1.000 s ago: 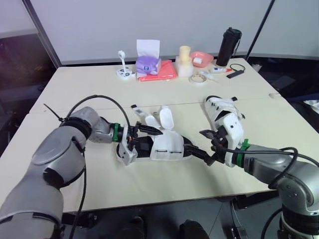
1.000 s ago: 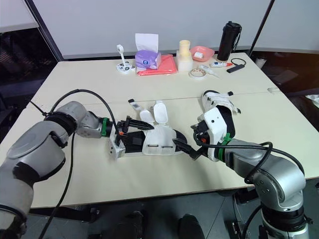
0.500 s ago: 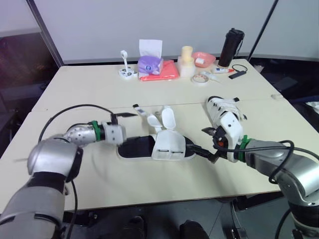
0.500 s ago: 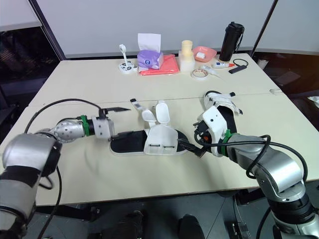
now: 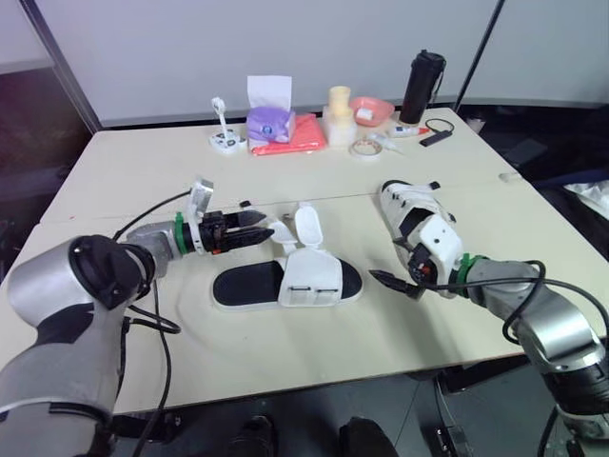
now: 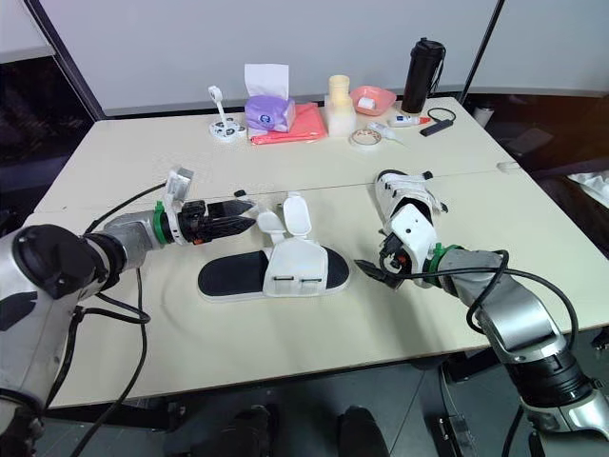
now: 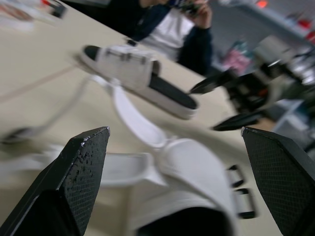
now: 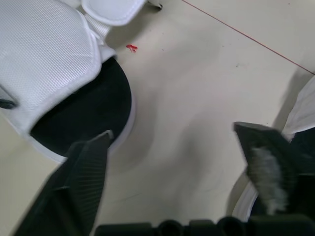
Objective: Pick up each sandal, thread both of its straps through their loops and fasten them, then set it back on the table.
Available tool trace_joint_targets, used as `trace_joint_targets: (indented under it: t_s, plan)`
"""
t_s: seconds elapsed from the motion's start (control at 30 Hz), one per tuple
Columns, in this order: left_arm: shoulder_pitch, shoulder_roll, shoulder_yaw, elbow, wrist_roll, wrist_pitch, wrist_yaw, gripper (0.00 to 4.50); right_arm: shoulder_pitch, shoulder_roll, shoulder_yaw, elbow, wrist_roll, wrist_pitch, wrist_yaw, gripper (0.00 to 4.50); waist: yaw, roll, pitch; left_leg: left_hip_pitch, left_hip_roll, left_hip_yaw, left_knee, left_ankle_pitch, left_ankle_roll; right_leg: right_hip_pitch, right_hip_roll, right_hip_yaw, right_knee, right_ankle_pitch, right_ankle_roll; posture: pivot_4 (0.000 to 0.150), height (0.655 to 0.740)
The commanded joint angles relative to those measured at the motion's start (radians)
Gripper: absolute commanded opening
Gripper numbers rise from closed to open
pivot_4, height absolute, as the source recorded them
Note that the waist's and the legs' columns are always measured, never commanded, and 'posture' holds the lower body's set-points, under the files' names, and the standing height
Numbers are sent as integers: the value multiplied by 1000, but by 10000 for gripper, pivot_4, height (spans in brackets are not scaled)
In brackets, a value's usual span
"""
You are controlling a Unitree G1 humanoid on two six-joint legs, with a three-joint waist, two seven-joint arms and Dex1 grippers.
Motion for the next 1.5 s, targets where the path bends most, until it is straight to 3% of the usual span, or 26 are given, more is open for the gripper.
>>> trace_joint_targets:
  t_s: [0.03, 0.17, 0.2, 0.53, 0.83, 1.1, 1.37, 1.5]
  plan:
    - [10, 10, -6, 16, -1, -5, -43, 45000, -18, 33, 15, 19, -23, -87, 45, 22192, -1, 0, 0, 0, 0, 0, 0, 0, 0, 0, 0, 0, 0, 0, 0, 1500, 7400]
    - [24, 14, -6, 16, 9, -23, -46, 45000, -20, 70, 33, 37, -34, -144, 88, 1851, -3, 0, 0, 0, 0, 0, 0, 0, 0, 0, 0, 0, 0, 0, 0, 1500, 7400]
    - [25, 15, -8, 16, 9, -28, -46, 45000, -23, 78, 38, 45, -39, -161, 99, 828, -1, 0, 0, 0, 0, 0, 0, 0, 0, 0, 0, 0, 0, 0, 0, 1500, 7400]
    - [79, -21, -48, 16, -3, -199, 74, 45000, -52, 154, 99, 171, -91, -250, 176, 828, 2, 0, 0, 0, 0, 0, 0, 0, 0, 0, 0, 0, 0, 0, 0, 1500, 7400]
    - [124, -65, -18, 16, -130, -170, 302, 45000, -73, 227, 135, 275, -121, -324, 239, 828, -2, 0, 0, 1, 0, 0, 0, 0, 0, 0, 0, 0, 1, 0, 0, 1500, 7400]
    - [81, -121, -10, 16, -232, 56, 456, 45000, -71, 252, 156, 319, -166, -369, 268, 828, -2, 0, 0, 1, 0, -1, 1, 0, 0, 0, 0, 0, 1, 0, 0, 1500, 7400]
    - [-17, -103, 112, 16, -447, 435, 572, 45000, -64, 261, 157, 324, -186, -383, 280, 828, -5, 0, 0, 2, 0, -1, 0, 0, 0, 0, 0, 0, 1, 0, 0, 1500, 7400]
    - [-33, -114, 134, 16, -525, 520, 674, 45000, -64, 262, 158, 324, -194, -385, 280, 828, -5, 0, -1, 3, 0, -1, 0, 0, 0, 1, 0, 0, 1, 0, 0, 1500, 7400]
